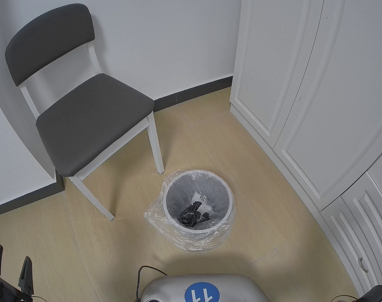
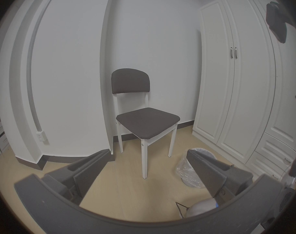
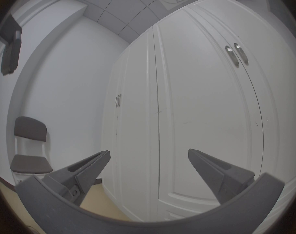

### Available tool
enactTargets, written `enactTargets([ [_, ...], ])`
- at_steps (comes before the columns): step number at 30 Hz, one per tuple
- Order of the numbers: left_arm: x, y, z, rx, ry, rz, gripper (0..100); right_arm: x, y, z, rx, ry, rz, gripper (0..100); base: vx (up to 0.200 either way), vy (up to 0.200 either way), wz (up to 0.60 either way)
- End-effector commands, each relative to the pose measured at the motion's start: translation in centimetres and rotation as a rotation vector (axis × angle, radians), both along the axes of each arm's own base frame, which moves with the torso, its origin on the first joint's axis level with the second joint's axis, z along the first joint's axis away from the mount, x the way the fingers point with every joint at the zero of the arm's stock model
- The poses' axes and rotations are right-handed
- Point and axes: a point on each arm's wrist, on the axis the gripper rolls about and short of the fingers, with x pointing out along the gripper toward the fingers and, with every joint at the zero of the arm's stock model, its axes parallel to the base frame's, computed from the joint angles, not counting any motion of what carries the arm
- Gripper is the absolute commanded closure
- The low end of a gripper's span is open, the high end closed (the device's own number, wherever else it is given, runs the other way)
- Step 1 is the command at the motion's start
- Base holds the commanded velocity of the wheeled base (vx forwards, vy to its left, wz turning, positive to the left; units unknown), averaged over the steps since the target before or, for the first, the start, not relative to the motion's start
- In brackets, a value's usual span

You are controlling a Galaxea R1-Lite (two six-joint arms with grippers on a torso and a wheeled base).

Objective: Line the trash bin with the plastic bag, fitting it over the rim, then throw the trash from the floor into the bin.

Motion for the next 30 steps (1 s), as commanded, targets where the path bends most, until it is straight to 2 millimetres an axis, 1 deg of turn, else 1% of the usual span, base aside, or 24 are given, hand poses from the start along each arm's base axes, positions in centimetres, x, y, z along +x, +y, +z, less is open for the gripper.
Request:
enactTargets([
  [1,0.0,0.0,-0.5,0.0,0.003,-0.005,0,0.5,0.0,-1.1,-0.005,0.036,0.005,0,0.0,0.0,0.0],
  [6,0.0,-0.2,-0.9,0.026,0.042,-0.077,0,0.9,0.1,-1.8,-0.032,0.089,0.043,0,0.0,0.0,0.0],
  [10,0.0,-0.2,-1.0,0.062,0.049,-0.082,0,1.3,0.1,-2.4,-0.033,0.152,0.053,0,0.0,0.0,0.0],
  [11,0.0,-0.2,-1.0,0.059,0.049,-0.082,0,1.6,0.1,-2.9,-0.032,0.212,0.063,0,0.0,0.0,0.0],
  [12,0.0,-0.2,-1.0,0.059,0.049,-0.082,0,1.7,0.2,-3.0,-0.032,0.222,0.066,0,0.0,0.0,0.0],
  [14,0.0,-0.2,-1.0,0.056,0.049,-0.082,0,2.1,0.2,-4.0,-0.031,0.329,0.095,0,0.0,0.0,0.0],
  [22,0.0,-0.2,-1.0,0.056,0.049,-0.082,0,2.6,0.3,-5.9,-0.02,0.512,0.164,0,0.0,0.0,0.0],
  [30,0.0,-0.2,-1.0,0.056,0.049,-0.082,0,2.8,0.4,-6.8,-0.018,0.599,0.192,0,0.0,0.0,0.0],
])
